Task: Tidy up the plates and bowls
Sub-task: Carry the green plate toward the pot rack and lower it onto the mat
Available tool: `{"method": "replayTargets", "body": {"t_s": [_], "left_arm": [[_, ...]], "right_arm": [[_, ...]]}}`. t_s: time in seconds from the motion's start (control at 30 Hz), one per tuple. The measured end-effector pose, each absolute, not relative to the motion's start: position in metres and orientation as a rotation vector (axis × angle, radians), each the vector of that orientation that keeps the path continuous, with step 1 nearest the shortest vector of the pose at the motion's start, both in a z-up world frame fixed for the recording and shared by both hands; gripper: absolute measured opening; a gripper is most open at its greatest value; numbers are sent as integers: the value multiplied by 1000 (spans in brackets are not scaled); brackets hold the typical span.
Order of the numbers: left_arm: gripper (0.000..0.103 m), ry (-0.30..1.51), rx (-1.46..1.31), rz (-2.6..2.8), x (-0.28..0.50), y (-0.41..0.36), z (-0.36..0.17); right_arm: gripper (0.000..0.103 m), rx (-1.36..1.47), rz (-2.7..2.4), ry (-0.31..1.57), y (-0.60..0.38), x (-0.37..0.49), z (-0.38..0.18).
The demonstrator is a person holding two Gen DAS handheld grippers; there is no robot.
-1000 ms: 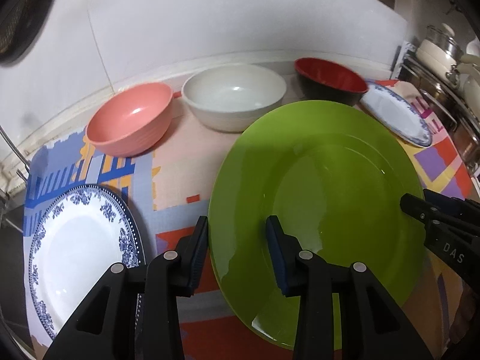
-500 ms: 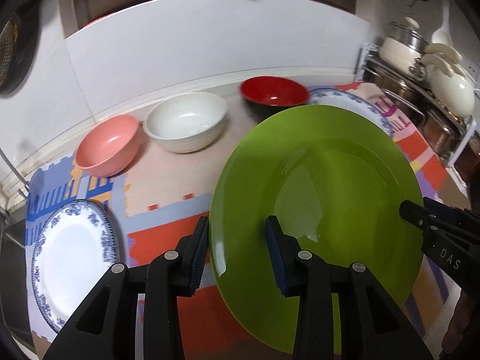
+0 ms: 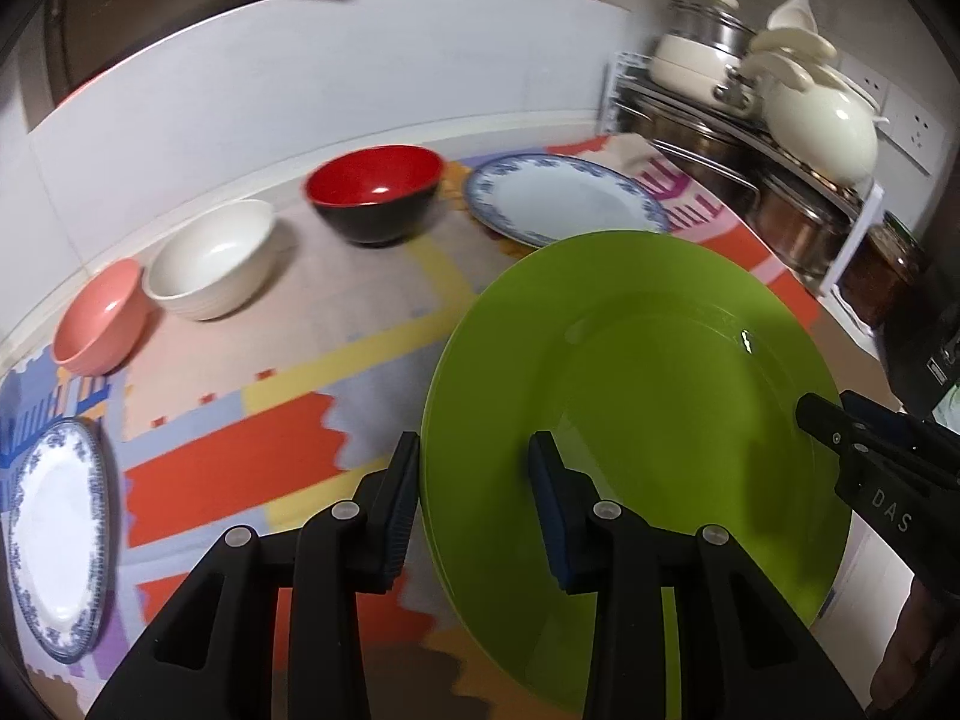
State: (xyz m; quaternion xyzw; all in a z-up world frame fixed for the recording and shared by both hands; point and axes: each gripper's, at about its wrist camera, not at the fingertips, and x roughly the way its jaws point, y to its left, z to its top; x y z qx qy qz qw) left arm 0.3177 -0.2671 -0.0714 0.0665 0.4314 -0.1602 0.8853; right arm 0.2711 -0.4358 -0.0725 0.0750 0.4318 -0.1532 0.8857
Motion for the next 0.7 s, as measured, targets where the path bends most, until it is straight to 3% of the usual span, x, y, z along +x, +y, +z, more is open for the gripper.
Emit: {"method": "replayTargets", "body": {"t_s": [0.7], "left_arm": [[36,957,222,-380,319,-359,-105]], "right_arm": [[37,206,-416,945,-528,263,-106]]}}
